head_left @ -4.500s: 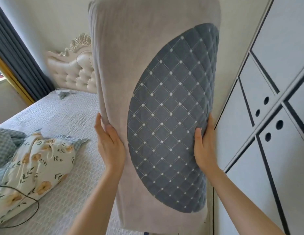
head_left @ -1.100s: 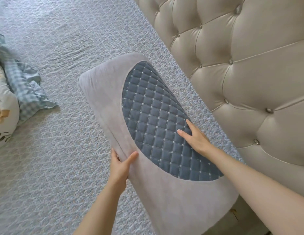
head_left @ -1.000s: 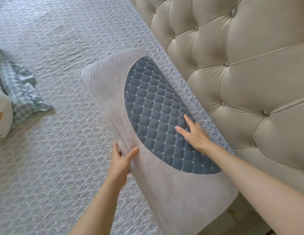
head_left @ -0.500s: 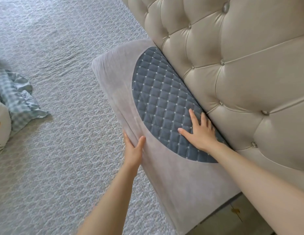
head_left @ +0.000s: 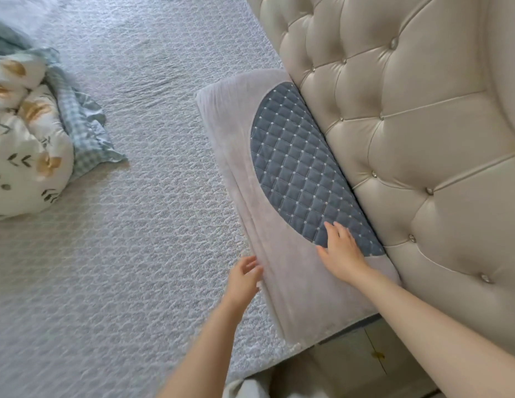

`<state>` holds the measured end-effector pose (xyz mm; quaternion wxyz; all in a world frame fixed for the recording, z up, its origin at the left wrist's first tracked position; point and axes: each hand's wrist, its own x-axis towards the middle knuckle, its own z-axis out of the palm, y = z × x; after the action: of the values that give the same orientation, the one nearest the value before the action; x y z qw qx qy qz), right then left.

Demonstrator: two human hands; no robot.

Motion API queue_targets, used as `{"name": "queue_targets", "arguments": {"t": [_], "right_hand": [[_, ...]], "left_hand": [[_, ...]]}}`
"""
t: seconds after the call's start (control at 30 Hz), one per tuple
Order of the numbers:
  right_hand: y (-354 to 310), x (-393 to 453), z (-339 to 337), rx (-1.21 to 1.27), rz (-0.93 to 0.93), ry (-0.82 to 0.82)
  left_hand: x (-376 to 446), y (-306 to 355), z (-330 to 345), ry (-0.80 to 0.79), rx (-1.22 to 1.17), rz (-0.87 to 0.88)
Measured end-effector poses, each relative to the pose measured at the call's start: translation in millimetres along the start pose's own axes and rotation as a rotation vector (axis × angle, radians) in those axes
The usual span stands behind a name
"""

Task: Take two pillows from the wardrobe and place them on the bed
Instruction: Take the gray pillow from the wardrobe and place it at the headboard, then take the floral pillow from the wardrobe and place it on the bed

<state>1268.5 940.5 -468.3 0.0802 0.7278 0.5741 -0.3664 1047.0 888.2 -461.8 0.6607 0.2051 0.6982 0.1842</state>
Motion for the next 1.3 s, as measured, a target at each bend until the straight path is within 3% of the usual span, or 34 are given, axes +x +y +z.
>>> {"name": "queue_targets", "arguments": {"t": [0.2, 0.33, 0.7, 0.97, 1.3], "right_hand": [[-16.2, -56.3, -3.1, -0.016, -0.174, -0.163], [-37.1, -95.1, -3.7, -0.031, -0.325, -0.18], [-118.9, -224.4, 32.4, -0.047, -0.794, -0.33], [-182.9, -326.0, 105.7, -0.197, -1.049, -0.544], [-250.2, -429.4, 223.7, -0.379, -1.226, -0.674]], "left_hand": [[-74.1, -7.0, -5.7, 0.119, -0.073, 0.068], [-124.5, -22.6, -10.6, 0.241, -0.148, 0.163], [-265.3, -132.4, -49.4, 0.756, -0.348, 0.285], [-353.8, -250.1, -71.7, 1.172, -0.397, 0.128], [-438.2, -381.1, -127.3, 1.369, -0.542, -0.056]]}}
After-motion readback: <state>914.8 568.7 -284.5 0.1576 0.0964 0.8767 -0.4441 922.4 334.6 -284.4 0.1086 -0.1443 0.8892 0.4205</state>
